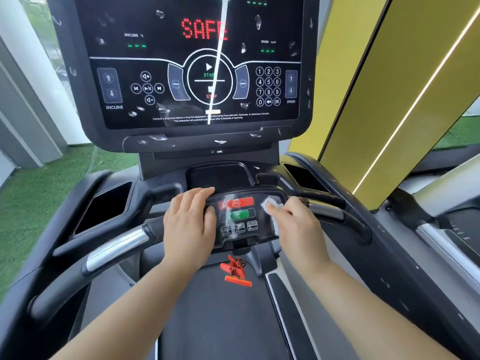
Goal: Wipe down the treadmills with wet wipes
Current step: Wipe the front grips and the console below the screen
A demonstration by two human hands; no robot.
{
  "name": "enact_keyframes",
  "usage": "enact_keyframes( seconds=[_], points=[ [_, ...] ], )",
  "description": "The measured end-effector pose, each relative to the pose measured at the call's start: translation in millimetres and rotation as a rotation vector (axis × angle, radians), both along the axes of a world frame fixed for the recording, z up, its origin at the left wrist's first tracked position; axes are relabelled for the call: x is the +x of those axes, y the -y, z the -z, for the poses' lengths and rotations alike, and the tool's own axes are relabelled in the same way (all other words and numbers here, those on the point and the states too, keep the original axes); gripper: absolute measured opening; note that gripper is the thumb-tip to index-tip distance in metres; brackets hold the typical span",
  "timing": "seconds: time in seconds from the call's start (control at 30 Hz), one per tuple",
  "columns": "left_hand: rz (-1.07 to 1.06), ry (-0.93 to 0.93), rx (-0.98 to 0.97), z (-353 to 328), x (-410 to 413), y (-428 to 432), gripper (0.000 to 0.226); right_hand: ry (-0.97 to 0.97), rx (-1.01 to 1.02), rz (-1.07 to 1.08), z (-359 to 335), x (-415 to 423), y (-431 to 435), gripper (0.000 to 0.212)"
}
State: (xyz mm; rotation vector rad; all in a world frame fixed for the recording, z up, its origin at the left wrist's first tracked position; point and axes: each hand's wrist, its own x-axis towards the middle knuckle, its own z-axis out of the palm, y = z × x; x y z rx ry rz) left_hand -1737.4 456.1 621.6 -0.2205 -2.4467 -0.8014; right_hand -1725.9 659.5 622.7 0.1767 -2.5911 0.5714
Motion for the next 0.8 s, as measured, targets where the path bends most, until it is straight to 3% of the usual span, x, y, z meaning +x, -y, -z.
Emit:
enact_keyframes(
  seconds=[0.13,0.2,0.37,0.47,0.63,0.8],
  points=[
    [-0.002,0.02,-0.023,2.3,0.2,3.1,0.05,0.044,-0.117,-0.078,-29.1,-9.3,-5.2,0.034],
    [-0.002,0.023,-0.037,2.1,0.4,3.5,0.051,0.045,-0.124,-0.082,-27.4,-14.0,-10.0,0.04],
    [0.01,0.008,-0.033,2.7,0.8,2.9,0.049,-0.122,0.071,-0.122,-1.2,14.7,-14.7,0.035],
    [0.007,-0.009,-0.051,3.1,0.2,2.2,0.047,-0.204,0.153,-0.156,5.2,9.5,-22.3,0.015],
    [0.011,-0.021,-0.06,3.4,-0.3,2.4,0.046,-0.164,-0.085,-0.012,15.5,14.3,-9.1,0.017],
    [0.007,-0.034,-0.063,3.5,0.4,1.6,0.044,-0.194,-0.047,-0.03,32.9,31.0,8.9,0.028]
  ],
)
